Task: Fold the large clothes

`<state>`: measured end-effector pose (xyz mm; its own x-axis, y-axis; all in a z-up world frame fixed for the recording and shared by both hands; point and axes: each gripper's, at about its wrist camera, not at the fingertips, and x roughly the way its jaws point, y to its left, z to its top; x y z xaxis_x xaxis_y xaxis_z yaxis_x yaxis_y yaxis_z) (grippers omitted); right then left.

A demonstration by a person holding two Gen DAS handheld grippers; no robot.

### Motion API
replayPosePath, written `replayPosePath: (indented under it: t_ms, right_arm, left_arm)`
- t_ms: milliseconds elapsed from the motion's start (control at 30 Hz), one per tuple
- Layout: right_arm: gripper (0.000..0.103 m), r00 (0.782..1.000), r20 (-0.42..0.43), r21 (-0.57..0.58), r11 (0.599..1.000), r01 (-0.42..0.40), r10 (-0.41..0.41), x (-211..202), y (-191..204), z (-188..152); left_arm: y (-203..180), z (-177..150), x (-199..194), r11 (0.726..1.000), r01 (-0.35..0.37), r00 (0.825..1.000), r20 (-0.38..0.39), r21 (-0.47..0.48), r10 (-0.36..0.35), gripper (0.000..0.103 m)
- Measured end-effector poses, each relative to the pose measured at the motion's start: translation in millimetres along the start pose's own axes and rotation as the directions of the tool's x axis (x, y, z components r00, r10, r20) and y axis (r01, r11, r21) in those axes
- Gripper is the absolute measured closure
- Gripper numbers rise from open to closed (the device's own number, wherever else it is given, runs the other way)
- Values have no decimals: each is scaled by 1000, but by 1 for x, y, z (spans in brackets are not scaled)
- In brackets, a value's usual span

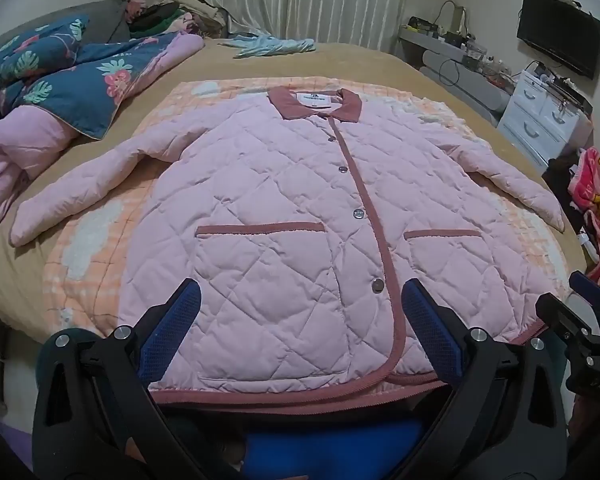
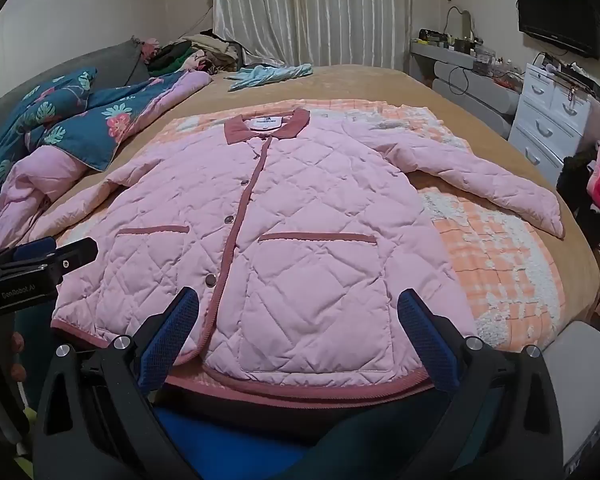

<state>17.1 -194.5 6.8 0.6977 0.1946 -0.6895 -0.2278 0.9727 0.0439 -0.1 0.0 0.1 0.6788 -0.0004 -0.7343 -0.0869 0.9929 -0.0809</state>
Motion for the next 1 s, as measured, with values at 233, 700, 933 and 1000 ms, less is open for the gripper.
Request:
replayPosePath:
  t_ms: [233,700,933,1000]
  right_arm:
    - [4,1000,2,-4,1000,0,0,0,1,0]
    - [4,1000,4,-5,1000,1,-1,0,1,0]
    - [4,1000,6,-9,1000,1,-1,-2,4,3]
    - [4,1000,7,-11,1000,1,-1,-3,5,3]
  left_arm:
    - [0,0,0,1000,2,1000,-6,-1,-2,9]
    - [0,0,0,1000,4,1000,-11,-3,-4,9]
    - [-3,-1,3,1000,6,1000,-10,-1,-6,9]
    - [-3,-1,3,1000,5,1000,-9,-1,-5,9]
